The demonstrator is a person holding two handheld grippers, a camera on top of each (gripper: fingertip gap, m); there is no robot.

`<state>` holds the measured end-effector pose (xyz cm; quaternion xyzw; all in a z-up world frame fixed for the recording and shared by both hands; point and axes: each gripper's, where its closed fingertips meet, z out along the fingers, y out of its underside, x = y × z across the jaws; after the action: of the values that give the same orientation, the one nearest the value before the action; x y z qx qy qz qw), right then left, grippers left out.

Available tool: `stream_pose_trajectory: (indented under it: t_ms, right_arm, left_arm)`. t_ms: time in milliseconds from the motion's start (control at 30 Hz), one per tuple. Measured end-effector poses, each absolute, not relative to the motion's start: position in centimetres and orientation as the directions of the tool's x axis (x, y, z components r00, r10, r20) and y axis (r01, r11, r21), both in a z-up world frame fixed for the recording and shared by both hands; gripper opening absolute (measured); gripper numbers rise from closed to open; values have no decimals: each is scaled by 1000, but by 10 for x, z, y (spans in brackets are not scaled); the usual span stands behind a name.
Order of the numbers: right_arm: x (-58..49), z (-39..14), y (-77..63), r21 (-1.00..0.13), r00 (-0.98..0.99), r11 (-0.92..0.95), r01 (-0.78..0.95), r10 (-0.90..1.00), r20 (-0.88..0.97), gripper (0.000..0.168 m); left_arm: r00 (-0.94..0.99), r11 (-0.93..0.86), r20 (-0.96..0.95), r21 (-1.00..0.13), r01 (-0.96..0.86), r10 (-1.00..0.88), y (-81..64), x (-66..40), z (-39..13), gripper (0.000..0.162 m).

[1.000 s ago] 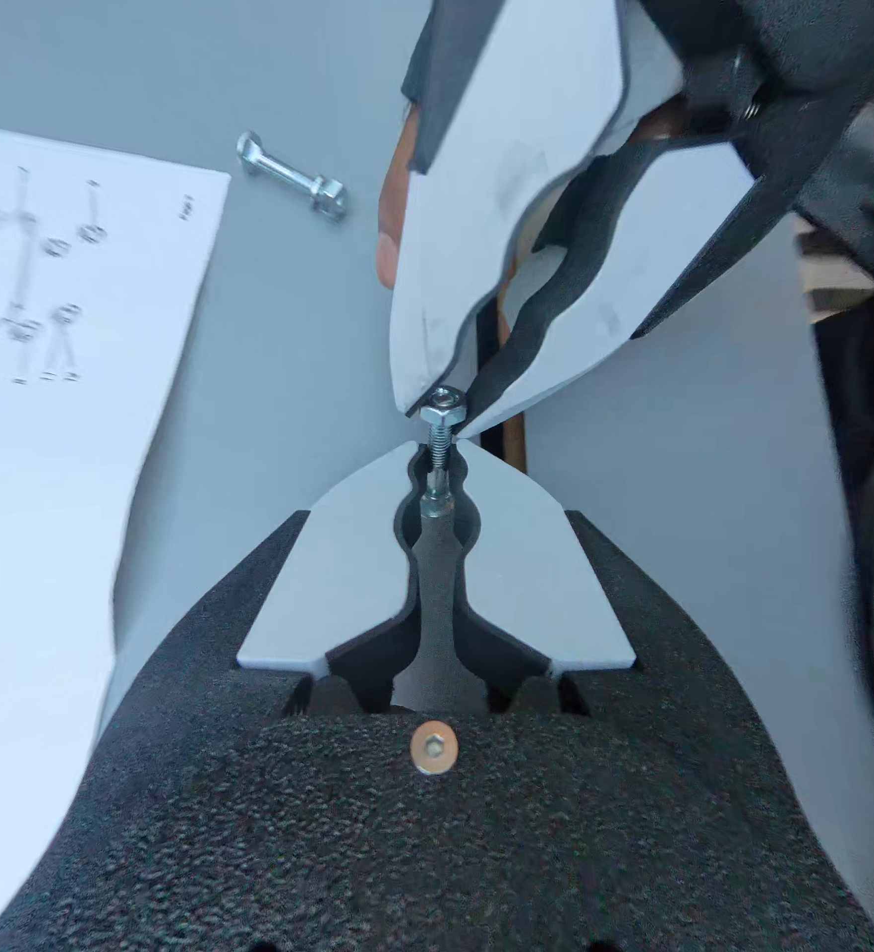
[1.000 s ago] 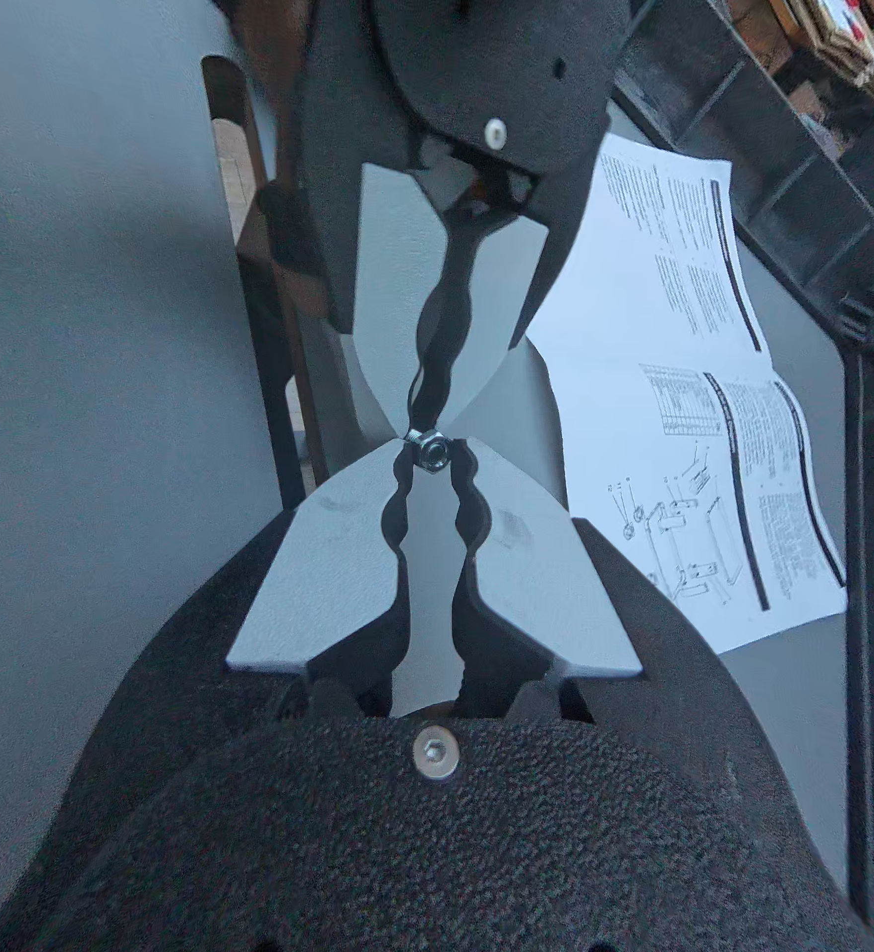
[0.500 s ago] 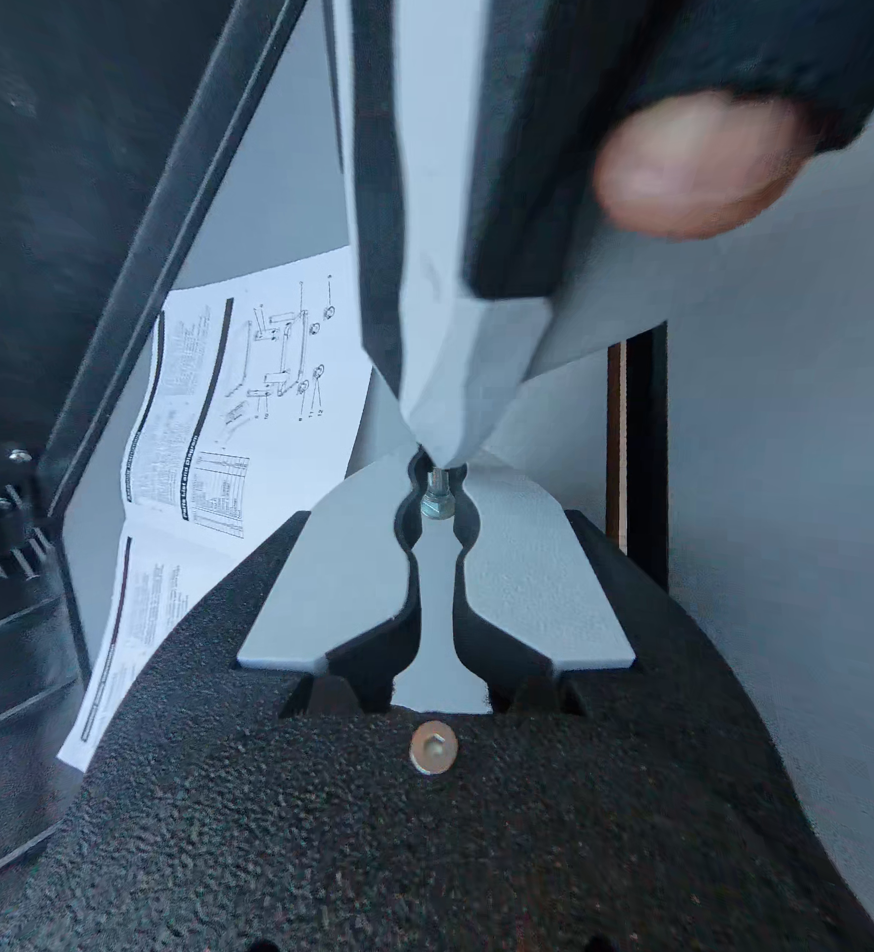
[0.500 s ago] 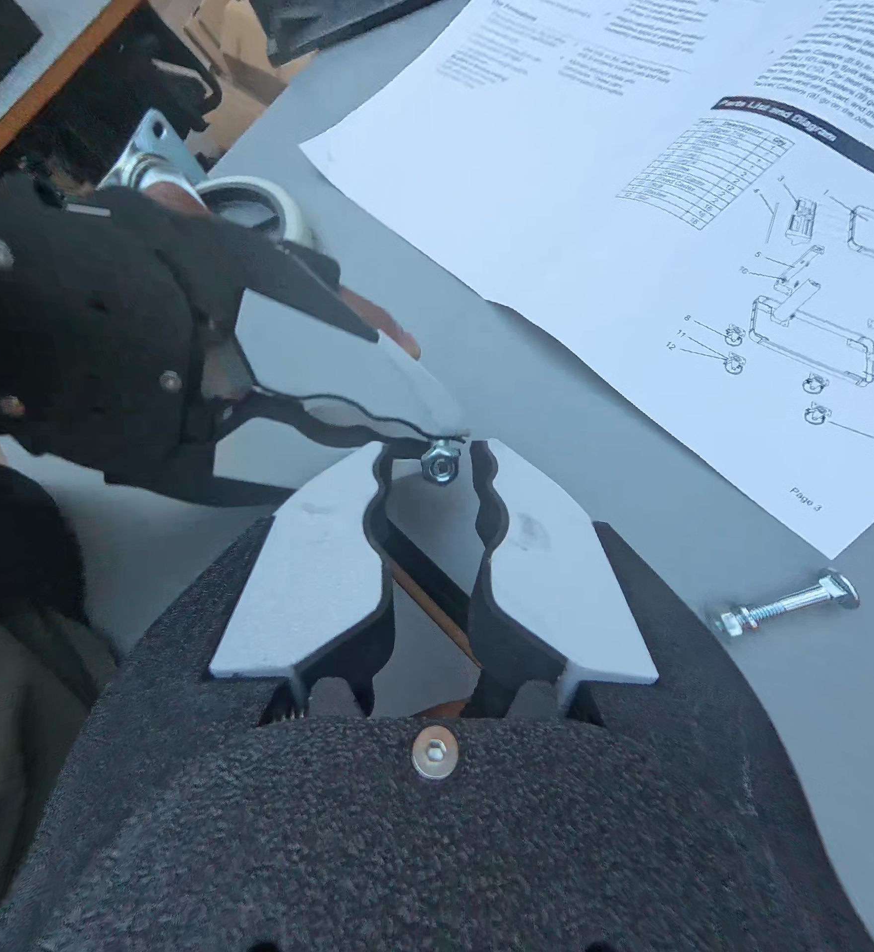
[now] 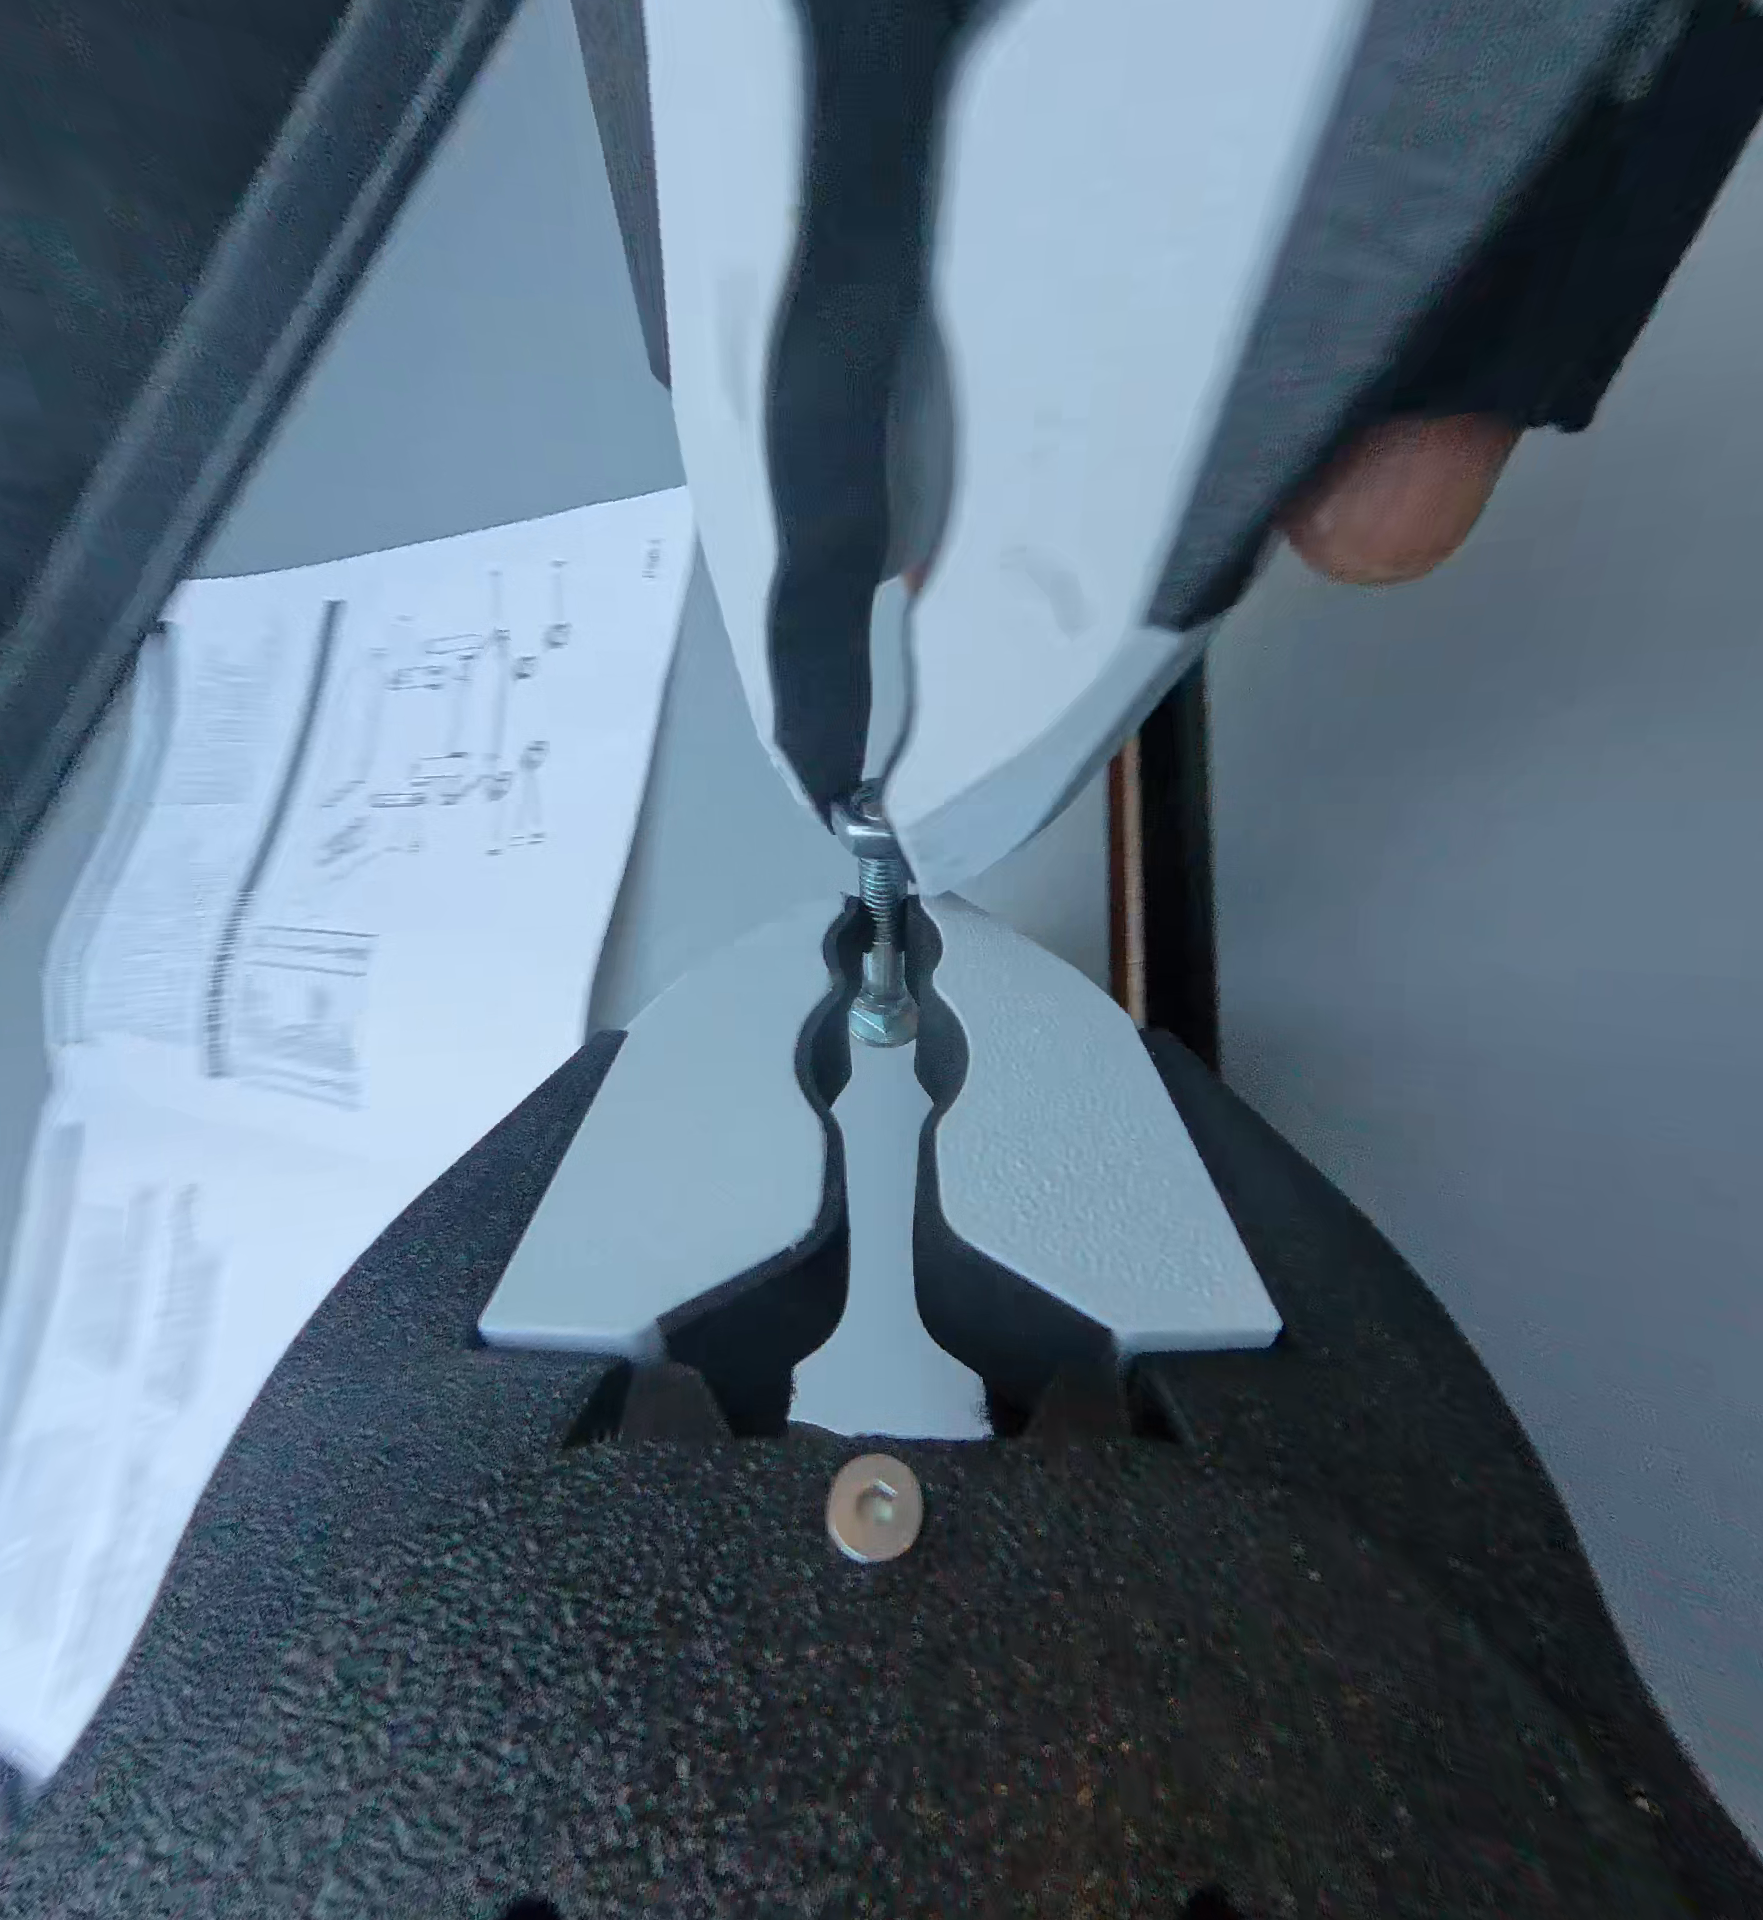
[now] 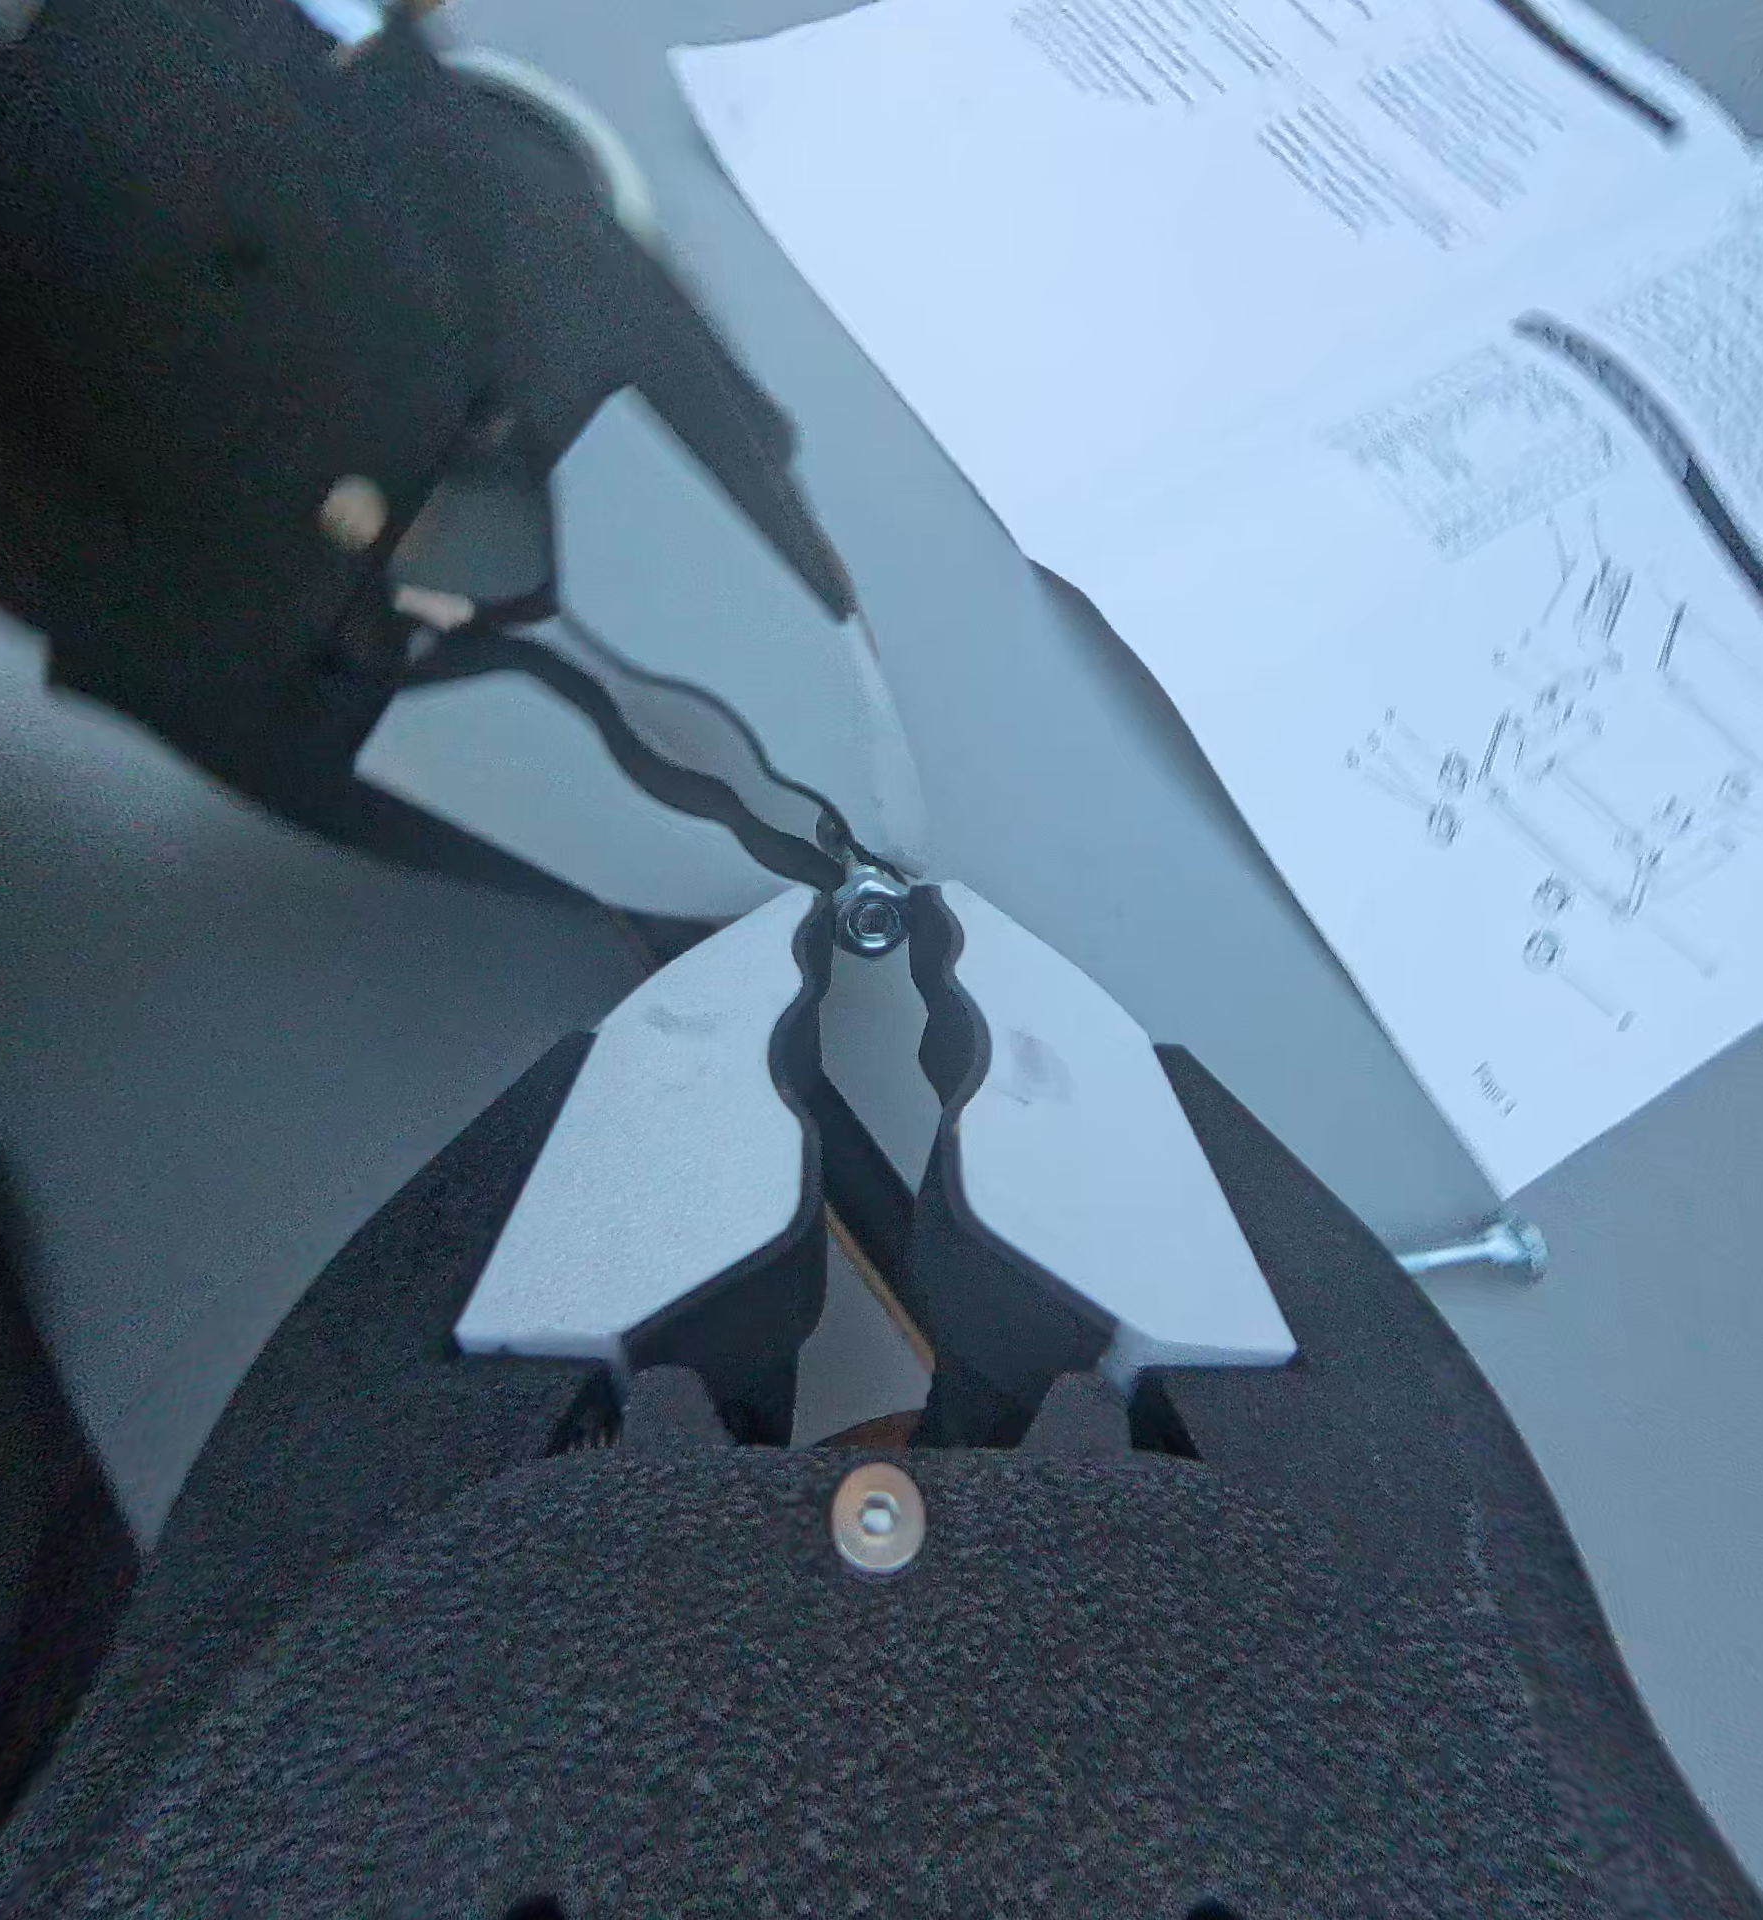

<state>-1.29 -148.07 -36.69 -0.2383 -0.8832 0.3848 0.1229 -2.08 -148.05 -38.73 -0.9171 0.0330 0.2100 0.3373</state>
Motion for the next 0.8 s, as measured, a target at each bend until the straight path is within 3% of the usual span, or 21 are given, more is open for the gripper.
stream_pose_trajectory:
  t_ms: [67, 133, 233, 333, 433, 633, 800]
  right_arm:
    - [-7, -365, -1484, -736, -905, 676, 39, 336, 260, 18]
    - [-7, -366, -1485, -715, -889, 696, -71, 281, 361, 18]
    - [-13, -367, -1483, -748, -859, 657, 87, 431, 278, 18]
    - [-13, -367, -1483, -785, -785, 503, 363, 619, 33, 38]
    - [-11, -364, -1486, -772, -706, 405, 491, 703, -80, 36]
    - [-8, -366, -1483, -726, -620, 330, 604, 767, -167, 21]
    - [-6, -366, -1485, -744, -678, 378, 551, 723, -135, 17]
  left_arm:
    - [959, -734, -279, -661, -157, 47, -1480, -11, -389, 7]
    - [978, -723, -201, -682, -107, 46, -1480, -8, -391, 7]
    - [965, -742, -248, -663, -102, 88, -1482, -16, -392, 7]
    - [908, -775, -395, -615, -148, 140, -1486, -28, -387, 7]
    - [841, -801, -523, -558, -216, 137, -1487, -29, -384, 7]
    - [771, -813, -620, -519, -265, 144, -1487, -26, -379, 7]
    - [789, -807, -604, -517, -286, 108, -1487, -24, -378, 7]
